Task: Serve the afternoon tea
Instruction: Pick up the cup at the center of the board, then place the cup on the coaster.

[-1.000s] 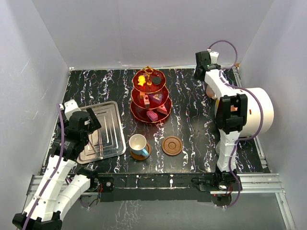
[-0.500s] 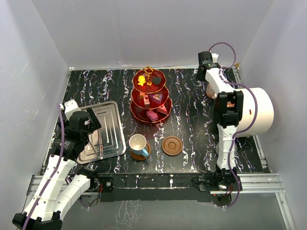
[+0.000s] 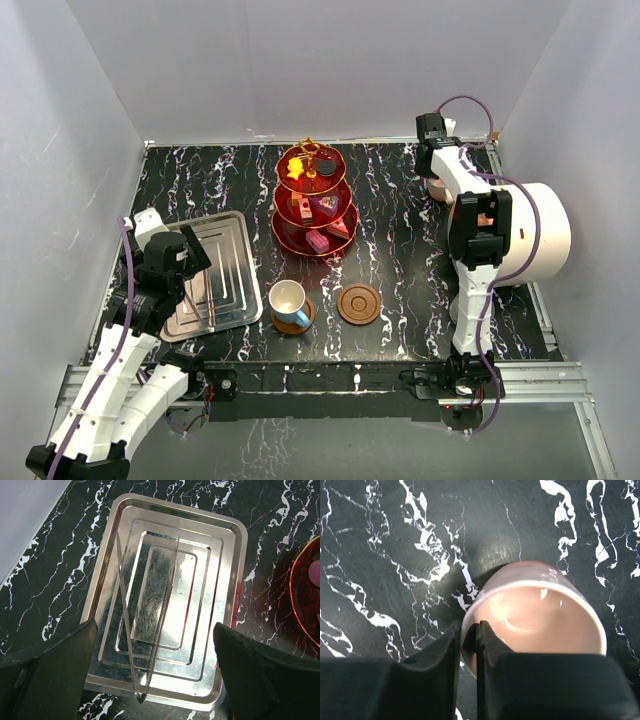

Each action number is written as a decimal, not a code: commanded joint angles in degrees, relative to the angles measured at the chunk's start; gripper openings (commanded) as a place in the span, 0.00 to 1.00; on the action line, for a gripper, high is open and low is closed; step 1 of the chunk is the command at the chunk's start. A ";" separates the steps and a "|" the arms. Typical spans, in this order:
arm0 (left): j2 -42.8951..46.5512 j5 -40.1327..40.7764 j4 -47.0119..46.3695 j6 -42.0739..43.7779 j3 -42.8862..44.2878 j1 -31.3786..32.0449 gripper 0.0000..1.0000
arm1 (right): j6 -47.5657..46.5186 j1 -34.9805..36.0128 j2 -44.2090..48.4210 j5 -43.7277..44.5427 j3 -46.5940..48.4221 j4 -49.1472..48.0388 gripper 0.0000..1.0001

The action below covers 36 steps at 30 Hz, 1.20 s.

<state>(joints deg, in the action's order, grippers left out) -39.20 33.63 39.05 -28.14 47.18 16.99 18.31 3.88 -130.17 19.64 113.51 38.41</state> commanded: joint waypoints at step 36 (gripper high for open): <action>0.35 -0.56 -0.59 0.79 0.74 0.07 0.99 | 24.34 36.61 58.78 -1.68 -41.44 17.09 0.00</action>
<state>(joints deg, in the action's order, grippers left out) -38.94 33.34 39.03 -28.08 47.18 16.99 34.57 35.38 -72.97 11.88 74.26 53.58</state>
